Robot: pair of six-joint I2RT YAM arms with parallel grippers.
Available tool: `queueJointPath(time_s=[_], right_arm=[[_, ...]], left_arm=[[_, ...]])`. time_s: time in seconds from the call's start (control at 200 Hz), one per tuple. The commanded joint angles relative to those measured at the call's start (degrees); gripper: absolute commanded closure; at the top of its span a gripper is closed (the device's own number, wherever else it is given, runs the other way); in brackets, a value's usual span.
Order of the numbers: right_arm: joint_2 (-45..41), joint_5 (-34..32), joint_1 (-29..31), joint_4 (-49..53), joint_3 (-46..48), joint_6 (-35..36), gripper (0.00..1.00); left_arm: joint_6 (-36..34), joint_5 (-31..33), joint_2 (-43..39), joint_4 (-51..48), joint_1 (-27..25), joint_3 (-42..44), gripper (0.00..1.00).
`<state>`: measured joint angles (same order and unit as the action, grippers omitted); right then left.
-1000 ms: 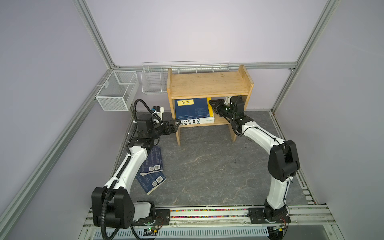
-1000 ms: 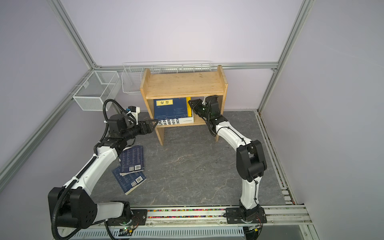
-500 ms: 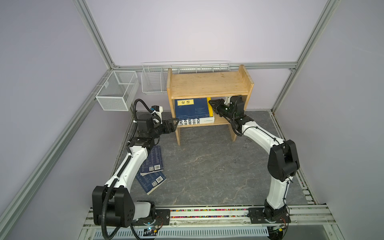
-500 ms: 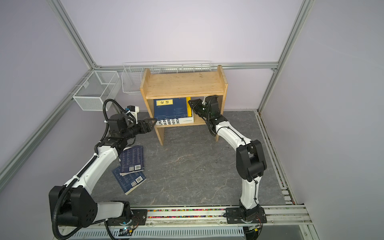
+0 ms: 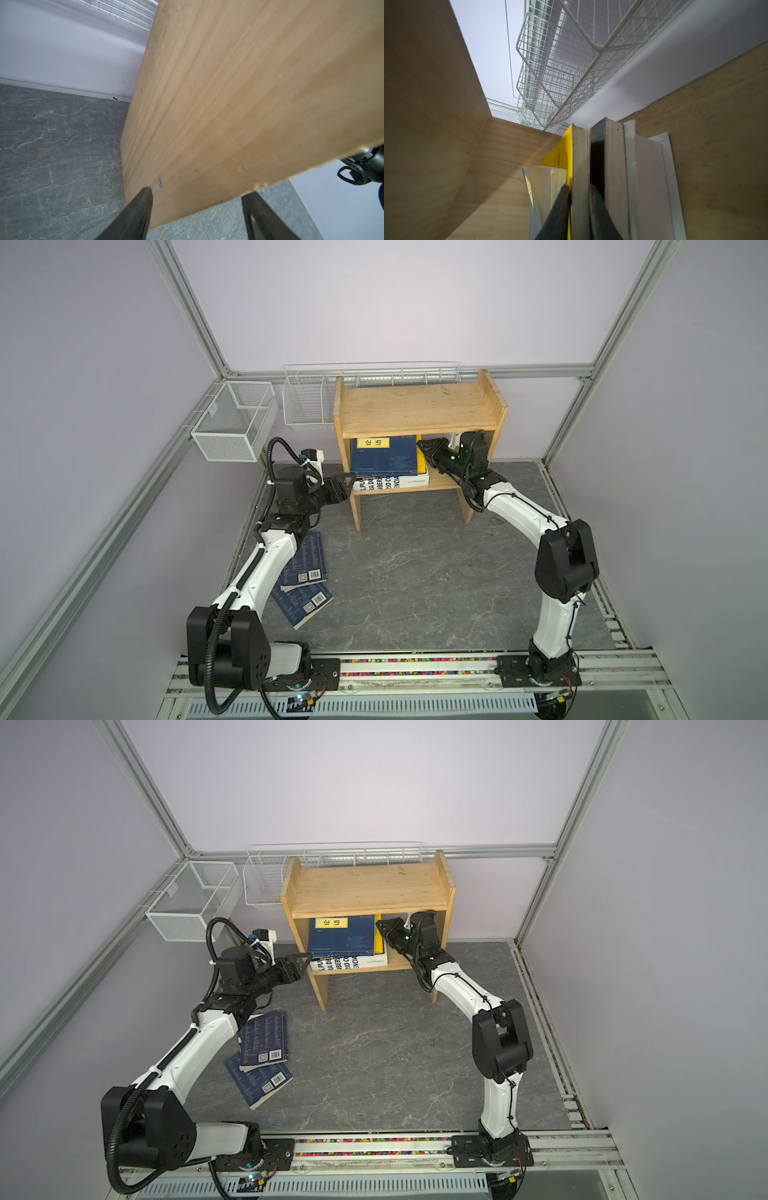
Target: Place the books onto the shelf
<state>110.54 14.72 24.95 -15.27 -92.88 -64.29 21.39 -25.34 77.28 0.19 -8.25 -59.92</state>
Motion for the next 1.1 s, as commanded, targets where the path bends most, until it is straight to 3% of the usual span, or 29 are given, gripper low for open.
queueJointPath(time_s=[0.0, 0.185, 0.33, 0.49, 0.765, 1.095], right_arm=[[0.24, 1.89, 0.45, -3.13, -2.22, -0.14, 0.79], [-0.05, 1.9, 0.42, -3.8, -2.17, 0.71, 0.74], [-0.32, 1.48, 0.42, -4.11, -1.88, 1.38, 0.64], [-1.23, -0.22, 0.53, -4.38, -0.79, 3.7, 0.44], [-3.62, -5.66, 1.33, -3.66, 1.39, 10.85, 0.29], [-7.26, -13.72, 1.81, -7.73, 8.82, 3.73, 0.25]], left_arm=[[0.51, 1.26, 0.7, 1.52, 0.06, -0.57, 0.35], [0.5, 2.25, 0.1, 0.98, -0.01, -0.39, 0.38], [0.42, 3.04, -0.72, 0.53, -0.01, 0.22, 0.4], [0.28, 3.57, -1.6, -0.19, -0.01, 0.57, 0.3], [0.41, 3.65, -2.3, -0.45, -0.01, 1.05, 0.24], [0.54, 3.76, -3.03, -0.41, 0.03, 1.56, 0.23]])
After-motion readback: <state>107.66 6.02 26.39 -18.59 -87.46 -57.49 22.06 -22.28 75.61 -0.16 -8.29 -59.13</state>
